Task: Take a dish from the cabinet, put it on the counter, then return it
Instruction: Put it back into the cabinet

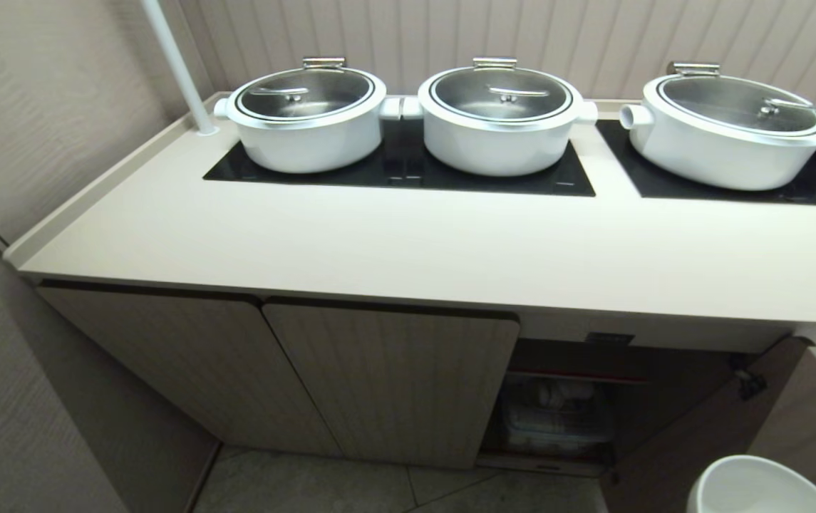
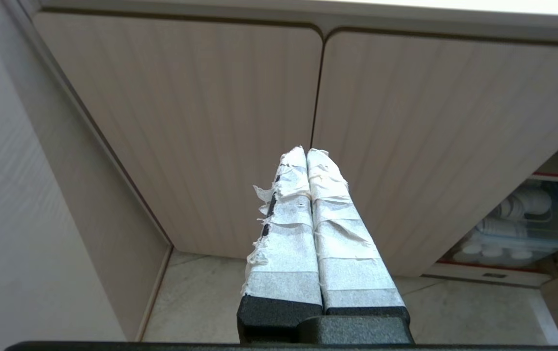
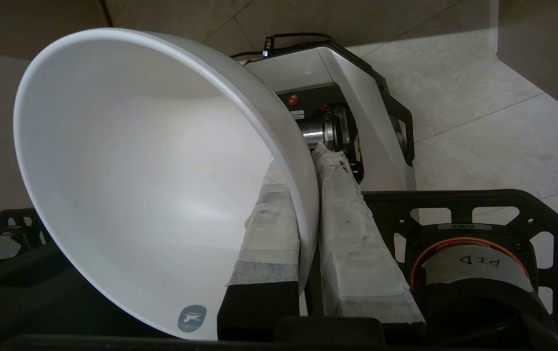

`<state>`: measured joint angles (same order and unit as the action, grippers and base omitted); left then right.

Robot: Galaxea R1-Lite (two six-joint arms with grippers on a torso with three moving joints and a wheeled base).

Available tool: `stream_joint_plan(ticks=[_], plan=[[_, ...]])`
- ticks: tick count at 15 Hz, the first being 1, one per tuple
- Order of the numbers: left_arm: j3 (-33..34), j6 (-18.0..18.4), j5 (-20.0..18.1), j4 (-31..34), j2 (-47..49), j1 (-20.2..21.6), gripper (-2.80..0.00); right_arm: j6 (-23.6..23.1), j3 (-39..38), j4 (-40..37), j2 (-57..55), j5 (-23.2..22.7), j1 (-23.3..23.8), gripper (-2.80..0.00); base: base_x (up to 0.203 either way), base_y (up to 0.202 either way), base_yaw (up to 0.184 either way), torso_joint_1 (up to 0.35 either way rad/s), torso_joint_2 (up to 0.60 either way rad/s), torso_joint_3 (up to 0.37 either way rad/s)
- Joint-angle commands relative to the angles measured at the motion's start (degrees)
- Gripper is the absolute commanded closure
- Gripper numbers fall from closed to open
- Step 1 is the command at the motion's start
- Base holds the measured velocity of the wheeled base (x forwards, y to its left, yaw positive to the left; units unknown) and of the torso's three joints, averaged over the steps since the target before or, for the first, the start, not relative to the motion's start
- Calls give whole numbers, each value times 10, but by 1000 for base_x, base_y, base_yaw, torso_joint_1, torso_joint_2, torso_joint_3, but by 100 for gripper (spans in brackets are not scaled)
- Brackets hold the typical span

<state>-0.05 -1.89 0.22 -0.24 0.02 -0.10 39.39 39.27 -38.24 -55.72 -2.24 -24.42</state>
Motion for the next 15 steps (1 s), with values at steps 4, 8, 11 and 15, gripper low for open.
stream_joint_plan(ticks=[4,8,11,15], plan=[[0,0,1,0,0,0,0,3,-6,-2,-2,0,-1,0,0,0,0,-144,329,177],[0,0,0,0,0,0,0,3,-7,-2,-3,0,-1,0,0,0,0,-158,352,192],[0,0,0,0,0,0,0,4,-8,-2,-2,0,-1,0,0,0,0,-169,379,201],[0,0,1,0,0,0,0,4,-8,-2,-3,0,0,0,0,0,0,-231,506,279]])
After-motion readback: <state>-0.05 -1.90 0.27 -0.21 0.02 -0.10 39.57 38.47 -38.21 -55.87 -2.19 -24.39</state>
